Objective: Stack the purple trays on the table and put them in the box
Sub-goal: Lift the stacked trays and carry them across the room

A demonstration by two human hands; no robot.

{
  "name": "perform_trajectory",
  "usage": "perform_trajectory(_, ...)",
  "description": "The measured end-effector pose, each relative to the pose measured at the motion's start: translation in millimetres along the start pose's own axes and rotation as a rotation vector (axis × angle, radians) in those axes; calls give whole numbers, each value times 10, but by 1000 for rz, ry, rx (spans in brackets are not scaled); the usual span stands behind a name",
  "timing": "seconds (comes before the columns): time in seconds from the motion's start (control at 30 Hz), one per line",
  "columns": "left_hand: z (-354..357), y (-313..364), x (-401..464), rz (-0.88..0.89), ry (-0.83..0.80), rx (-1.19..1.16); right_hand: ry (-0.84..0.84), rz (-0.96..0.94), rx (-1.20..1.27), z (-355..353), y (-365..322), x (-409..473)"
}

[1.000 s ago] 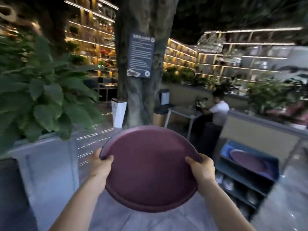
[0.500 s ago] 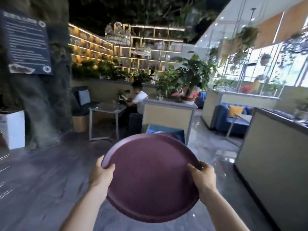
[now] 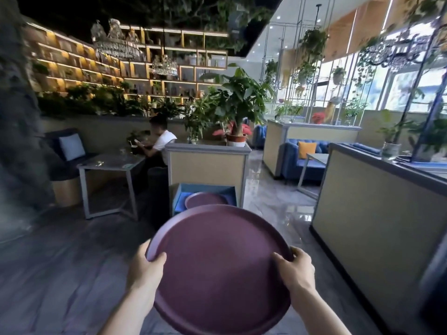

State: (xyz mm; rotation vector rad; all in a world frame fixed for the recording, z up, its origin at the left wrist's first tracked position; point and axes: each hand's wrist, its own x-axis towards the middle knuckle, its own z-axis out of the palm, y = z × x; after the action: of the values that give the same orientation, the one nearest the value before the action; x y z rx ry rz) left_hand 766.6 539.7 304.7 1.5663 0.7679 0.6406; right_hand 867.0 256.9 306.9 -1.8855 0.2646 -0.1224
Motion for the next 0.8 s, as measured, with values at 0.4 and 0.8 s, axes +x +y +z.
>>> perform_trajectory(0.4,714,-391,1971,-51,-37,28,-10,46,-100,1488,-140,1318)
perform_trajectory(0.8,1478,-340,4306,-53,-70,92,26,106,-156,3123,-679,2857)
